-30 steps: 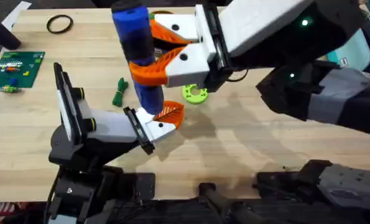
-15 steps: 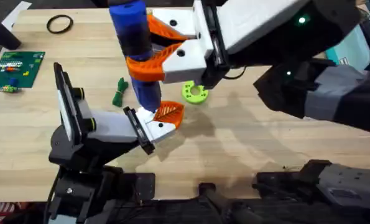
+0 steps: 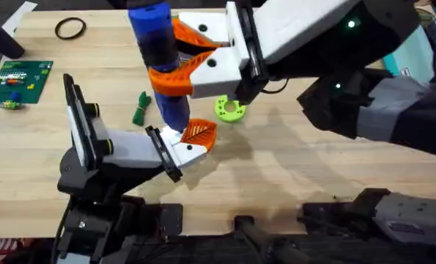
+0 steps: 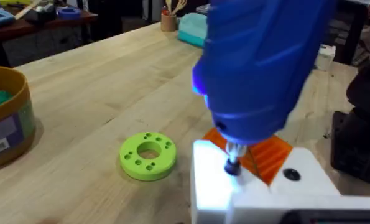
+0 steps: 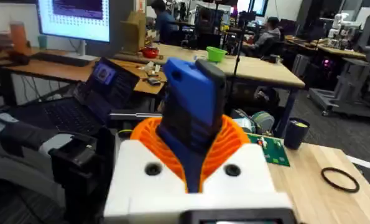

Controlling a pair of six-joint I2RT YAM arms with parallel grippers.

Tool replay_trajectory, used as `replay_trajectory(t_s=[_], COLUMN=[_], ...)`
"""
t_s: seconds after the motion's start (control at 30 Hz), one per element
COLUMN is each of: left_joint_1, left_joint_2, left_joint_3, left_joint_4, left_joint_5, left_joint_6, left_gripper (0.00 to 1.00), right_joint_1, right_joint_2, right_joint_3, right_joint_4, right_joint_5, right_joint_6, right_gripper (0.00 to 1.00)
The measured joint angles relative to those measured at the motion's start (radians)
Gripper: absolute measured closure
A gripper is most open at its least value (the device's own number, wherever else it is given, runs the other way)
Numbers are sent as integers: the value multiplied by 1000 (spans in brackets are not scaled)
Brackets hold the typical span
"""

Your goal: Pick up the gripper from the table and insert it into the empty holder that is missing its gripper. Then pick up a screw, insert it into the mounting hole, and use the screwdriver to tighten it. Finally, clean up the table by picking up the vegetable and placing it into the bucket.

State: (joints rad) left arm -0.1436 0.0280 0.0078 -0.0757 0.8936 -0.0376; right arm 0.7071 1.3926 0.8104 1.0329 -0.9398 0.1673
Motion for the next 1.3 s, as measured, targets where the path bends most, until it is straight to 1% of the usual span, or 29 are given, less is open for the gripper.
replay_trajectory(t_s=[0.53, 1.03, 1.3], left_joint_1=[0, 0, 0], left_joint_2=[0, 0, 0], left_joint_3=[0, 0, 0], left_joint_4=[0, 0, -1], left_joint_5=[0, 0, 0], left_joint_6=[0, 0, -4], left_gripper=[989, 989, 989], right_joint_1=[22, 23, 25], right_joint_2=[15, 19, 20], right_joint_3=[8, 10, 19], right_joint_4=[5, 7, -26], right_joint_5=[8, 9, 18], right_joint_6=[-4, -7, -8], right_gripper=[945, 945, 945])
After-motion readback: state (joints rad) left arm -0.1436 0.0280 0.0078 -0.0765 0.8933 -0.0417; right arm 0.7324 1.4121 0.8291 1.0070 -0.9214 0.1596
